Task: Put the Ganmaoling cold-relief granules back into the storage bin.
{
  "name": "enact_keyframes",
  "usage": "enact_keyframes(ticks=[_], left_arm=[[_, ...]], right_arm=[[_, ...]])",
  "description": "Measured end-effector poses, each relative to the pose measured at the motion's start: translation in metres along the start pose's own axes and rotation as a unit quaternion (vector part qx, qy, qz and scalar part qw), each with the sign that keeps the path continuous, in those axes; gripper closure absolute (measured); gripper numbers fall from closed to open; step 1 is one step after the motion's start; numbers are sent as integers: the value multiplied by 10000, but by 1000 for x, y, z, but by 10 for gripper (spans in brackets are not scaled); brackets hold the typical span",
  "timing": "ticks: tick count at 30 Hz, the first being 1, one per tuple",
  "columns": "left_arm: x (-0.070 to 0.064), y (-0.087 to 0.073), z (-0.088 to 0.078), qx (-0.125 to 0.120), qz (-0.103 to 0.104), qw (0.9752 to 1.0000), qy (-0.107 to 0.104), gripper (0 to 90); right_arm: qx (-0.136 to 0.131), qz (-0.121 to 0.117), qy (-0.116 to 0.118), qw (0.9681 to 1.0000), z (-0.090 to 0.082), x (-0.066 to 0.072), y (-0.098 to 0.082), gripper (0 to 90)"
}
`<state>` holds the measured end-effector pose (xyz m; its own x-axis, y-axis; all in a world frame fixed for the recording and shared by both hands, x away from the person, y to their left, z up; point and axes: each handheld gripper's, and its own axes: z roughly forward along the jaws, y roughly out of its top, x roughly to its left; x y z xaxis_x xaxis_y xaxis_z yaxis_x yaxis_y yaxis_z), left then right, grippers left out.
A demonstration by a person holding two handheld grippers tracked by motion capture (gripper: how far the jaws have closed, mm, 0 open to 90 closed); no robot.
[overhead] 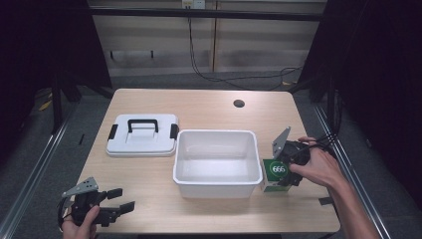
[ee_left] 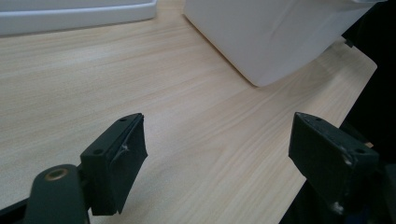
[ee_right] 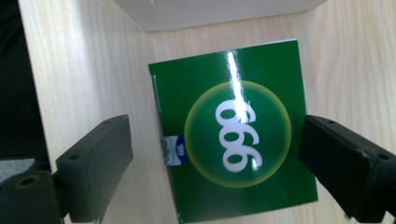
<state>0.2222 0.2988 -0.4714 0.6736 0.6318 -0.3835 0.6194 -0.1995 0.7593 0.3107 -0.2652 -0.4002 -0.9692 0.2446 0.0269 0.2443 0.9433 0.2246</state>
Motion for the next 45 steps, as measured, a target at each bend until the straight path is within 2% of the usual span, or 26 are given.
enact_keyframes(ticks=[3,7,8,11,12,13,14,15,17,19,23,24,25,27,36,41,45], left_arm=[[0,0,0,4,5,10000,5,189],[0,0,0,8,-4,10000,4,190],[0,0,0,7,-7,10000,4,190],[0,0,0,20,3,10000,-4,190],[0,0,1,32,5,10000,-15,189],[0,0,1,44,12,10000,-26,190],[0,0,1,61,31,10000,-26,190],[0,0,1,60,31,10000,-25,190],[0,0,1,45,9,10000,-18,190],[0,0,1,39,-1,10000,-13,189],[0,0,1,41,2,10000,-18,190],[0,0,1,40,2,10000,-17,190],[0,0,1,36,0,10000,-22,189],[0,0,1,42,4,10000,-17,189],[0,0,0,34,8,10000,-10,189],[0,0,1,52,47,10000,-28,190],[0,0,1,49,26,10000,-10,190]], right_arm=[[-35,-54,-59,10000,1,-2,3,93],[-28,-261,-99,9996,3,-7,6,93],[58,-195,-41,9998,3,-6,7,93],[185,-400,-12,9990,7,-8,10,93],[250,-349,10,9991,7,-8,10,93],[238,-436,26,9988,9,-9,10,93],[359,-332,29,9988,9,-8,11,93],[369,-445,34,9983,11,-9,11,93],[470,-441,57,9979,14,-10,11,93],[511,-540,79,9972,18,-12,12,94],[623,-439,122,9970,21,-12,11,97],[655,-531,116,9964,22,-13,12,99],[674,-491,107,9965,22,-12,12,103],[723,-559,117,9957,23,-12,12,114],[756,-556,120,9955,24,-12,12,151],[767,-350,197,9962,23,-14,11,158],[676,-182,229,9973,20,-15,7,159]])
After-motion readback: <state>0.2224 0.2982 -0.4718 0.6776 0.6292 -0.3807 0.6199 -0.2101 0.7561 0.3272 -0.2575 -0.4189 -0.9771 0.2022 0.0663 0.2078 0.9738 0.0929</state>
